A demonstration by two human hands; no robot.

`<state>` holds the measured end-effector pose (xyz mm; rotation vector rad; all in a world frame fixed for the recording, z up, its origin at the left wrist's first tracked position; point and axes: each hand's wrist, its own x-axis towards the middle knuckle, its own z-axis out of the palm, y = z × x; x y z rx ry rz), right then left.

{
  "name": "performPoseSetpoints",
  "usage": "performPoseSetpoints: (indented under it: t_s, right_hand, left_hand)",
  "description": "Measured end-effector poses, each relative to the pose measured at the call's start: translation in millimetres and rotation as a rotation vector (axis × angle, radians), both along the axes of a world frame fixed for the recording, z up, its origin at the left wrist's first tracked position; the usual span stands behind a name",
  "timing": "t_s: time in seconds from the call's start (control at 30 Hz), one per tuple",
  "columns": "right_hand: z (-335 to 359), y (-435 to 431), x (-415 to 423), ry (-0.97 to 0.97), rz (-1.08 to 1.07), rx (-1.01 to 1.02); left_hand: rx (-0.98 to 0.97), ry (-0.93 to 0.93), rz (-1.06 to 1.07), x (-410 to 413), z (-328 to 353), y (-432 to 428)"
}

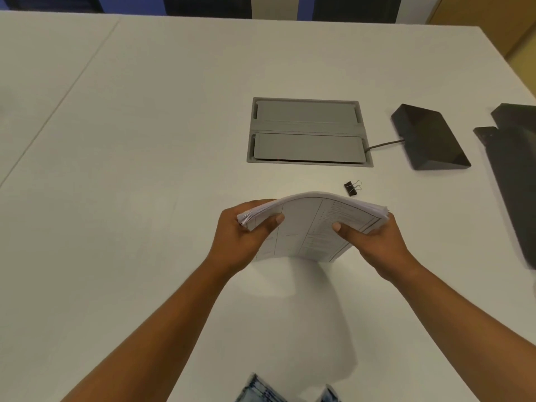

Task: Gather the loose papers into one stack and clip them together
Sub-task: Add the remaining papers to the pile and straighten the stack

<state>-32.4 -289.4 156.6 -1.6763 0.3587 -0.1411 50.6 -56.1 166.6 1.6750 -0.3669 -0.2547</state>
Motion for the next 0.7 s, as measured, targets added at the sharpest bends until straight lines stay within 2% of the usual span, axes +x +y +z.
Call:
performPoseSetpoints:
  t_s: [0.13, 0.33, 0.7]
  right_hand:
    - [-20, 6, 2, 0.051, 0.037, 0.003]
    - [-60, 14, 1, 0.145, 0.05, -0.018]
    - [-91, 13, 3, 0.12, 0.007, -0.17]
  left_hand:
    - [0.019, 0.145, 0.017, 4, -28, -3]
    - [0.081, 0.252, 0.026, 2, -69, -4]
    - [0.082, 0.177, 0.083, 2, -101, -7]
